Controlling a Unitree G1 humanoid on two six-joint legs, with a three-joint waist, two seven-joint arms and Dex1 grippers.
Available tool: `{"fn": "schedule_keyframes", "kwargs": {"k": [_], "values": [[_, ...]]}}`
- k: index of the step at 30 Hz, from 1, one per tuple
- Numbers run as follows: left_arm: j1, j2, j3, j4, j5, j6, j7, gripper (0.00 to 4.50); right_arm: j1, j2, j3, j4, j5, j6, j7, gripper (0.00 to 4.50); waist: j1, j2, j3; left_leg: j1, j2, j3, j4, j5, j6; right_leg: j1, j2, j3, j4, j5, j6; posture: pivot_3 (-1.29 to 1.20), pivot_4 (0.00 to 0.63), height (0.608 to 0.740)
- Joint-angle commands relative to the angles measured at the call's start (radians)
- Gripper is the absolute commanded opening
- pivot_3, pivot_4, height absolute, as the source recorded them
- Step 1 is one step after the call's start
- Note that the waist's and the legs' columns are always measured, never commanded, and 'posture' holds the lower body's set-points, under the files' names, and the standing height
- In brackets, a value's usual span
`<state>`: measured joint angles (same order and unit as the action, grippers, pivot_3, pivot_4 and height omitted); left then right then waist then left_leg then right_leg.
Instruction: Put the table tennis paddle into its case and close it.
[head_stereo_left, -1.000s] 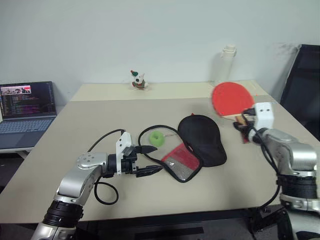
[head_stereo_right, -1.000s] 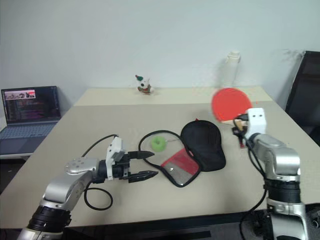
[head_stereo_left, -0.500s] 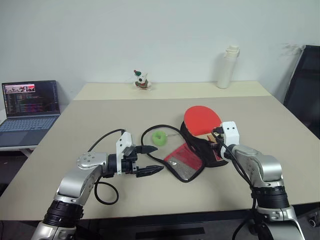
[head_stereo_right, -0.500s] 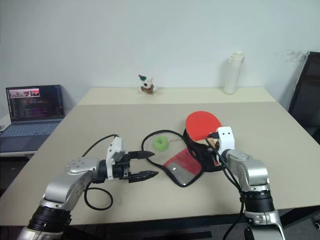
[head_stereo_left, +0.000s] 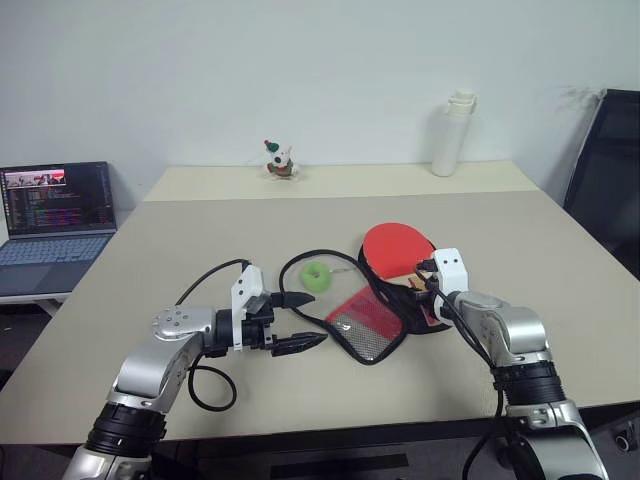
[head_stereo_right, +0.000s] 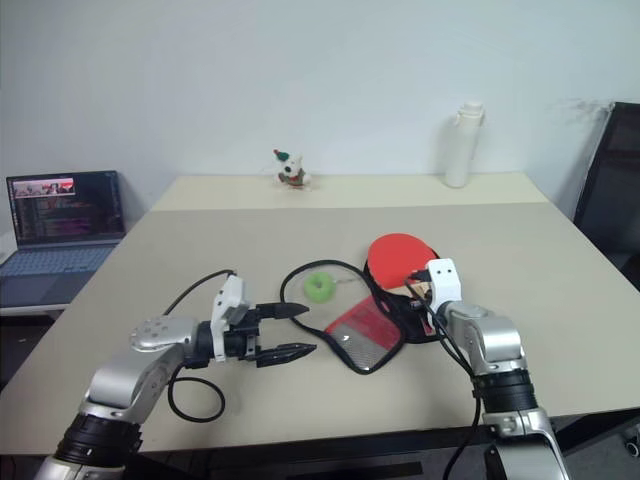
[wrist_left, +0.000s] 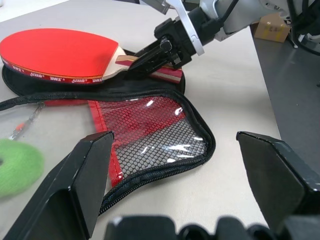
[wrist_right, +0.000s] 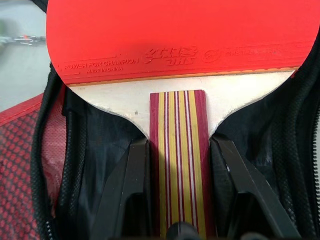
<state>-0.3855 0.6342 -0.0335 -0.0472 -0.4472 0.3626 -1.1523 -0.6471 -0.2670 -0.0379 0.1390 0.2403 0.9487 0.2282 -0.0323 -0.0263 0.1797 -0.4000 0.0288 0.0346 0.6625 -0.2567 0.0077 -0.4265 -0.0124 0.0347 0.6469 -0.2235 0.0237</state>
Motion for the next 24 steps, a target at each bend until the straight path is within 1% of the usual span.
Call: {"fn": "schedule_keyframes", "kwargs": {"k": [1,2,4,9,12,14,16,18,20,22,24], "values": [[0.002,0.010,0.019,-0.019,-0.007,-0.018,-0.007,4.30,-0.030,-0.012,-0.015,-0.030,-0.006,-0.037,0.006,1.86,0.000,0.000,0.000,0.000,0.000,0.000,0.000,0.000,0.000,0.000,0.000,0.000,0.000,0.000,0.000,0.00,0.150,0.740],[0.002,0.010,0.020,-0.020,-0.007,-0.018,-0.007,4.30,-0.029,-0.012,-0.015,-0.033,-0.007,-0.035,0.007,2.06,0.000,0.000,0.000,0.000,0.000,0.000,0.000,0.000,0.000,0.000,0.000,0.000,0.000,0.000,0.000,0.00,0.150,0.740],[0.004,0.011,0.020,-0.023,-0.008,-0.017,-0.006,4.30,-0.025,-0.012,-0.016,-0.044,-0.006,-0.030,0.008,2.68,0.000,0.000,0.000,0.000,0.000,0.000,0.000,0.000,0.000,0.000,0.000,0.000,0.000,0.000,0.000,0.00,0.150,0.740],[0.009,0.016,0.025,-0.026,-0.008,-0.012,-0.002,4.30,-0.005,-0.026,-0.009,-0.109,-0.001,0.002,0.021,4.48,0.000,0.000,0.000,0.000,0.000,0.000,0.000,0.000,0.000,0.000,0.000,0.000,0.000,0.000,0.000,0.00,0.150,0.740],[0.020,0.029,0.040,-0.014,-0.006,-0.007,0.007,4.30,0.019,-0.057,-0.025,-0.273,0.091,0.066,0.110,4.48,0.000,0.000,0.000,0.000,0.000,0.000,0.000,0.000,0.000,0.000,0.000,0.000,0.000,0.000,0.000,0.00,0.150,0.740],[0.027,0.037,0.053,0.006,-0.001,-0.005,0.021,4.30,0.044,-0.105,-0.037,-0.401,0.164,0.095,0.189,4.48,0.001,0.000,0.000,0.000,0.000,0.000,0.000,0.000,0.000,0.000,0.000,0.000,0.000,0.000,0.000,0.00,0.150,0.740],[0.030,0.041,0.059,0.029,0.009,-0.007,0.035,4.30,0.067,-0.153,-0.062,-0.485,0.218,0.119,0.237,4.48,0.001,0.000,0.000,0.000,0.000,0.000,0.000,0.000,0.000,0.000,0.000,0.000,0.000,-0.001,0.001,0.00,0.150,0.740],[0.027,0.037,0.061,0.053,0.023,-0.011,0.055,4.30,0.089,-0.198,-0.098,-0.540,0.265,0.140,0.271,4.48,0.001,0.000,0.000,0.000,0.000,-0.001,0.000,0.000,0.000,0.000,0.000,-0.001,0.000,-0.003,0.004,0.00,0.150,0.740],[0.016,0.028,0.062,0.080,0.039,-0.019,0.078,4.30,0.102,-0.227,-0.121,-0.566,0.298,0.154,0.289,4.48,0.002,0.000,0.000,0.001,0.000,-0.001,0.000,0.000,0.000,0.001,-0.001,-0.001,0.000,-0.003,0.005,0.00,0.150,0.740],[-0.006,0.018,0.053,0.132,0.070,-0.041,0.103,3.92,0.127,-0.271,-0.146,-0.594,0.327,0.140,0.329,4.50,0.002,0.000,0.000,0.001,0.000,-0.001,0.001,0.000,0.000,0.001,-0.001,-0.001,0.000,-0.003,0.005,0.00,0.150,0.740],[-0.026,0.014,0.036,0.176,0.094,-0.053,0.106,3.41,0.154,-0.323,-0.165,-0.624,0.360,0.122,0.383,4.50,0.003,0.000,0.000,0.001,0.000,-0.001,0.001,0.000,0.000,0.001,-0.001,-0.001,0.000,-0.003,0.005,0.00,0.150,0.740]]}}
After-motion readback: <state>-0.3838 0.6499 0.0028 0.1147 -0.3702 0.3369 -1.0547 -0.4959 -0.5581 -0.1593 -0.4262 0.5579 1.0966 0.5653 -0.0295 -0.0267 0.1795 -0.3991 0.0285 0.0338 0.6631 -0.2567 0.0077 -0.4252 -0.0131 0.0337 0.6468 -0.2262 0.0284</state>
